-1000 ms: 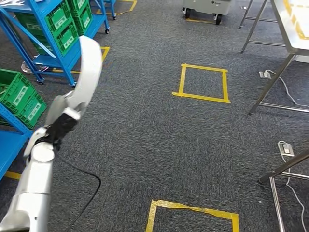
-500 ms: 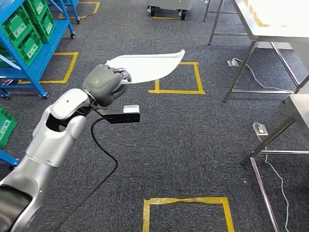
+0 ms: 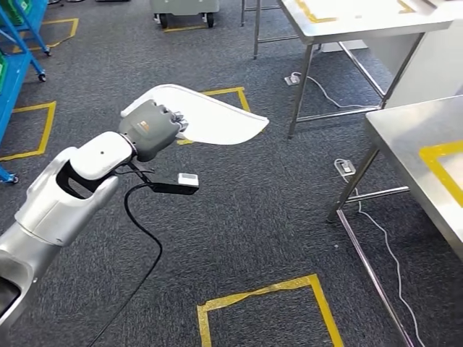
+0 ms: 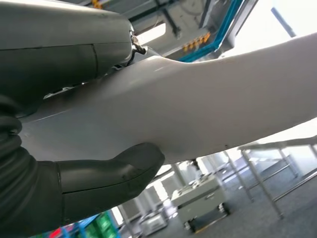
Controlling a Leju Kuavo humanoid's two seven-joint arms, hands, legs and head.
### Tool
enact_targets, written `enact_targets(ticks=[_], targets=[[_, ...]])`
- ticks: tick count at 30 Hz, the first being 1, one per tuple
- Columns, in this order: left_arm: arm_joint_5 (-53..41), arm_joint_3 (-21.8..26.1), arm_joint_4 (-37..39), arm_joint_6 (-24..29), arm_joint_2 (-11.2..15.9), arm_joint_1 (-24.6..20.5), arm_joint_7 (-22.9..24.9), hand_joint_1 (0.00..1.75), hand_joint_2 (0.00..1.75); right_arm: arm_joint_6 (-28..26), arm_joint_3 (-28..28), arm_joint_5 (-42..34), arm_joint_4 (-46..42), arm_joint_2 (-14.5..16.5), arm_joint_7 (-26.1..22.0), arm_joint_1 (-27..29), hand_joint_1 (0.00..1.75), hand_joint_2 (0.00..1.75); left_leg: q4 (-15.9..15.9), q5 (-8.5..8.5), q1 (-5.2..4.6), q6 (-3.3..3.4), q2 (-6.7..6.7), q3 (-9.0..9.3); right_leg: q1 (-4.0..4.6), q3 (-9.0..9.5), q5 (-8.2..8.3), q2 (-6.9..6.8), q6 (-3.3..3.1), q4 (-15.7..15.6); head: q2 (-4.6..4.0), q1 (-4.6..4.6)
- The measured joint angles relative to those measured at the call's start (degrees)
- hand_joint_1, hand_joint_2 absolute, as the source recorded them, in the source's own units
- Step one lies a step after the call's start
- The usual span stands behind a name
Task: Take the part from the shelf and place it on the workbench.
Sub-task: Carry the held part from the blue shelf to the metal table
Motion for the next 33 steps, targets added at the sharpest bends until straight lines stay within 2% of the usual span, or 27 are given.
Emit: enact_targets(ticks=[1,2,3,4,5,6,8,9,10,11,12,13,15,16,17,19,20,22,24,25,26,27,28,29,30,32,33], targets=[[-0.01,-0.26,-0.09,-0.01,0.22,-0.15,0.01,1.75,1.75,0.01,0.01,0.00,0.00,0.00,-0.02,-0.06,0.00,1.75,-2.64,0.85,0.14,-0.01,-1.13,1.16,-0.06,-0.23,0.05,0.74,0.35,0.09,0.00,0.01],[-0.01,-0.50,-0.14,-0.02,0.38,-0.25,0.02,1.75,1.75,-0.01,0.01,0.00,0.00,-0.01,-0.03,-0.06,0.00,1.75,-4.11,1.01,0.17,0.10,-1.85,1.78,-0.14,-0.48,0.14,1.43,0.74,0.08,0.00,-0.04],[-0.01,-0.73,-0.19,-0.03,0.45,-0.33,0.03,1.75,1.75,-0.01,0.00,0.00,0.00,-0.01,-0.04,0.02,0.00,1.75,-4.61,0.80,0.09,0.36,-1.77,1.97,-0.23,-0.71,0.27,2.09,1.14,-0.02,0.00,-0.05],[-0.01,-0.96,-0.23,-0.04,0.44,-0.39,0.03,1.75,1.75,-0.02,-0.01,0.00,0.00,-0.04,-0.04,0.20,0.00,1.75,-4.58,0.91,0.04,0.72,-1.12,2.00,-0.38,-0.93,0.44,2.56,1.46,-0.24,0.00,-0.13],[0.00,-1.17,-0.27,-0.04,0.40,-0.48,0.04,1.75,1.75,-0.02,-0.01,0.00,0.01,-0.09,-0.04,0.41,0.00,1.75,-4.65,1.00,0.06,1.09,-0.45,2.08,-0.31,-1.17,0.37,1.89,1.73,-0.07,0.00,-0.12],[0.00,-1.33,-0.37,-0.04,0.37,-0.58,0.04,1.75,1.75,-0.01,-0.02,0.00,0.01,-0.13,-0.04,0.54,0.00,1.75,-4.71,1.06,0.10,1.46,0.23,2.18,-0.19,-1.74,-0.20,0.34,1.98,0.93,0.00,0.13],[0.34,-1.50,-0.53,-0.11,0.44,-0.69,0.01,1.75,1.75,0.00,-0.02,-0.03,0.02,-0.17,-0.03,0.46,0.00,1.75,-4.78,1.01,-0.05,2.03,1.61,2.39,-0.02,-4.32,-3.08,-4.01,2.35,6.49,0.00,0.54],[0.95,-1.53,-0.59,-0.30,0.49,-0.65,-0.14,1.75,1.75,0.01,-0.02,-0.05,0.02,-0.17,0.02,0.32,0.00,1.75,-4.78,0.91,-0.21,2.22,2.35,2.48,-0.13,-6.25,-4.91,-5.32,2.50,10.53,0.00,0.68],[1.86,-1.55,-0.60,-0.54,0.55,-0.51,-0.38,1.75,1.75,0.01,-0.02,-0.08,0.02,-0.17,0.12,0.20,0.00,1.75,-4.78,0.81,-0.34,2.30,3.12,2.58,-0.26,-7.95,-6.23,-5.88,2.60,14.01,0.00,0.66],[2.97,-1.56,-0.60,-0.72,0.58,-0.28,-0.65,1.75,1.75,0.01,-0.02,-0.07,0.02,-0.17,0.25,0.15,0.00,1.75,-4.78,0.68,-0.43,2.33,3.90,2.70,-0.36,-8.83,-6.61,-6.06,2.65,15.86,0.00,0.67],[4.14,-1.55,-0.62,-0.75,0.60,0.02,-0.90,1.75,1.75,0.01,-0.02,-0.02,0.02,-0.17,0.39,0.17,0.00,1.75,-4.78,0.51,-0.49,2.29,4.66,2.90,-0.42,-8.63,-6.02,-6.19,2.67,15.63,0.00,0.67],[5.16,-1.50,-0.67,-0.54,0.61,0.35,-1.04,1.75,1.75,0.01,-0.01,0.04,0.02,-0.17,0.50,0.22,0.00,1.75,-4.78,0.28,-0.53,2.18,5.39,3.17,-0.45,-7.19,-4.55,-6.50,2.66,13.08,0.00,0.67],[7.11,-1.16,-0.82,0.22,0.51,0.87,-1.06,1.75,1.75,0.01,0.00,0.14,0.02,-0.17,0.54,0.23,0.00,1.75,-4.77,-0.30,-0.77,1.74,6.74,3.81,-0.26,-2.78,-1.59,-8.69,2.52,5.39,0.00,0.67],[8.13,-0.86,-0.88,0.48,0.44,1.06,-1.03,1.75,1.75,0.01,0.01,0.11,0.02,-0.16,0.48,0.15,0.00,1.75,-4.78,-0.56,-0.94,1.48,7.27,4.06,-0.10,-1.21,-0.83,-9.60,2.29,2.63,0.00,0.63],[9.18,-0.53,-0.90,0.56,0.33,1.21,-1.04,1.75,1.75,0.02,0.01,0.07,0.02,-0.16,0.41,0.08,0.00,1.75,-4.85,-0.73,-1.10,1.22,7.78,4.25,0.10,-0.42,-0.65,-10.13,2.02,1.15,0.00,0.60],[11.50,-0.12,-0.93,-0.03,-0.07,1.59,-1.42,1.75,1.75,0.03,0.01,-0.07,0.02,-0.15,0.34,0.03,0.00,1.75,-5.24,-0.86,-1.14,0.62,8.82,4.63,0.38,-0.39,-0.76,-9.09,1.22,0.75,0.00,0.58],[12.72,-0.03,-1.03,-0.51,-0.24,1.87,-1.73,1.75,1.75,0.03,0.00,-0.11,0.02,-0.15,0.40,0.09,0.00,1.75,-5.35,-1.02,-1.01,0.25,8.82,4.88,0.32,-0.28,-0.70,-8.39,0.83,0.52,0.00,0.57],[15.08,0.26,-1.36,-1.22,-0.30,2.42,-2.27,1.75,1.75,0.03,-0.01,-0.05,0.02,-0.19,0.63,0.13,0.00,1.75,-3.47,-2.48,-0.71,-0.24,6.60,4.24,0.01,0.14,-0.52,-7.00,0.04,0.02,0.00,0.37],[16.23,0.76,-1.57,-0.94,0.04,3.06,-2.42,1.75,1.75,0.03,-0.02,0.10,0.02,-0.24,0.78,0.02,0.00,1.75,2.92,-5.47,-0.56,-0.37,3.62,0.80,-0.17,0.35,-0.50,-5.49,-0.46,-0.16,0.00,0.07],[16.39,1.03,-1.58,-0.36,0.22,3.57,-2.43,1.75,1.75,0.03,-0.02,0.18,0.01,-0.26,0.80,-0.04,0.00,1.75,6.61,-6.69,-0.59,-0.40,2.99,-1.47,-0.18,0.36,-0.52,-4.61,-0.59,-0.17,0.00,-0.03],[16.56,1.30,-1.58,0.43,0.29,4.20,-2.40,1.75,1.75,0.03,-0.02,0.21,0.01,-0.26,0.80,-0.06,0.00,1.75,9.15,-7.05,-0.60,-0.40,2.73,-3.30,-0.17,0.39,-0.55,-3.65,-0.65,-0.17,0.00,-0.10],[16.87,1.56,-1.58,1.22,0.18,4.84,-2.33,1.75,1.75,0.03,-0.02,0.25,0.02,-0.26,0.79,-0.01,0.00,1.75,9.73,-6.25,-0.62,-0.34,2.62,-4.20,-0.17,0.43,-0.55,-2.72,-0.66,-0.17,0.00,-0.11],[17.37,1.86,-1.58,1.81,-0.06,5.38,-2.21,1.75,1.75,0.03,-0.02,0.26,0.02,-0.26,0.79,0.06,0.00,1.75,8.41,-4.50,-0.61,-0.24,2.51,-4.11,-0.17,0.48,-0.54,-1.81,-0.62,-0.16,0.00,-0.15],[17.97,2.22,-1.58,2.04,-0.44,5.71,-1.98,1.75,1.75,0.03,-0.03,0.25,0.02,-0.25,0.79,0.11,0.00,1.75,5.21,-2.09,-0.55,-0.12,1.93,-2.97,-0.20,0.52,-0.50,-0.95,-0.52,-0.15,0.00,-0.14],[18.46,2.57,-1.58,2.01,-0.84,5.87,-1.75,1.75,1.75,0.03,-0.03,0.25,0.02,-0.24,0.79,0.12,0.00,1.75,1.53,0.02,-0.39,0.00,0.40,-1.48,-0.24,0.45,-0.44,-0.15,-0.33,-0.12,0.00,-0.14],[18.89,3.10,-1.59,1.66,-1.41,5.92,-1.36,1.75,1.75,0.02,-0.04,0.26,0.02,-0.22,0.76,-0.02,0.00,1.75,-4.06,2.02,-0.04,0.12,-2.45,0.90,-0.34,0.02,-0.28,1.42,0.29,0.03,0.00,-0.08],[18.81,3.19,-1.59,1.50,-1.61,5.91,-1.28,1.75,1.75,0.02,-0.04,0.28,0.02,-0.22,0.74,-0.01,0.00,1.75,-5.02,1.94,-0.04,0.31,-3.09,1.30,-0.47,-0.23,-0.16,2.17,0.73,-0.06,0.00,-0.08]])
